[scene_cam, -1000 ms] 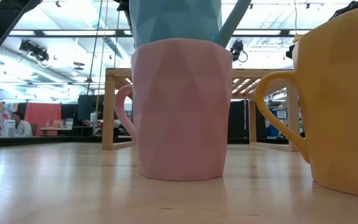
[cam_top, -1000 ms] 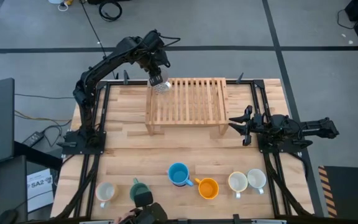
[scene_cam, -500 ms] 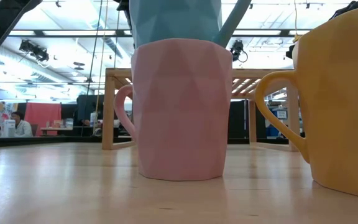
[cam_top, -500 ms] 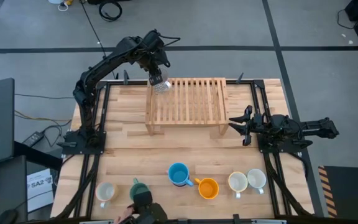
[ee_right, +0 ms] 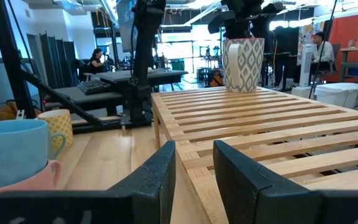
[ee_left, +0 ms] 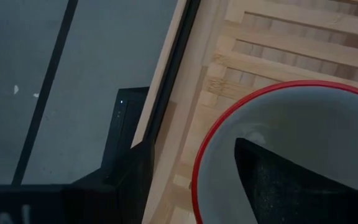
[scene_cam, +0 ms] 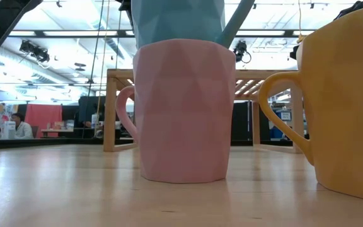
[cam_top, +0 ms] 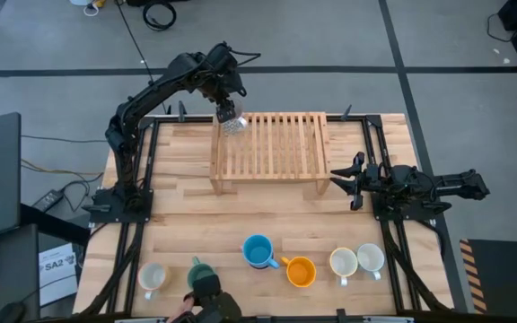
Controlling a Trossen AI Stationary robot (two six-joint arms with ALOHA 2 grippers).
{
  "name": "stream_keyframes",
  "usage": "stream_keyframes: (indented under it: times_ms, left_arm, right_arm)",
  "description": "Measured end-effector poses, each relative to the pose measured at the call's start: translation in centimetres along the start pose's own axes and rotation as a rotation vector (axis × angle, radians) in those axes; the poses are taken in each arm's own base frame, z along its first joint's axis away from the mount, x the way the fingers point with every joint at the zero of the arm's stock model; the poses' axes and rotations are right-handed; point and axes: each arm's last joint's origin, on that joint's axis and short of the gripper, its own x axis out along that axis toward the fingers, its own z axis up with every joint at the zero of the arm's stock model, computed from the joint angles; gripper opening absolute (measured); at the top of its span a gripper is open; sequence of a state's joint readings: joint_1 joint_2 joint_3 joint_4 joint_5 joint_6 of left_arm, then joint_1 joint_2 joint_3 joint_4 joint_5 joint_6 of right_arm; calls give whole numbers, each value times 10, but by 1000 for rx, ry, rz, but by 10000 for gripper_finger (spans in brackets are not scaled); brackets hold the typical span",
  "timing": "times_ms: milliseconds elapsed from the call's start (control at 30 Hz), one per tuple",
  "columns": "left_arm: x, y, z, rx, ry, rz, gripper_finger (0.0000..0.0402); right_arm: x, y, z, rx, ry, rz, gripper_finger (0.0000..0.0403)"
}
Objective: Place coffee mugs
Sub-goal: Put the right blue mug on the shelf
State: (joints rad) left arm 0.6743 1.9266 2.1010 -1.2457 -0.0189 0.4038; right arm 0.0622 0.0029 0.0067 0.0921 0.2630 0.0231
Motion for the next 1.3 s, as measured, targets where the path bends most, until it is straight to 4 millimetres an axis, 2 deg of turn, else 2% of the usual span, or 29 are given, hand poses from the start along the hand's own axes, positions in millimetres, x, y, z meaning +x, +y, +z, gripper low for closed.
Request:
stream_keyframes:
  times_ms: [1300]
  left_arm:
    - [-6, -14, 5, 34, -8, 19, 231]
  right_arm:
    - [0, 0, 0, 0, 0, 0, 114]
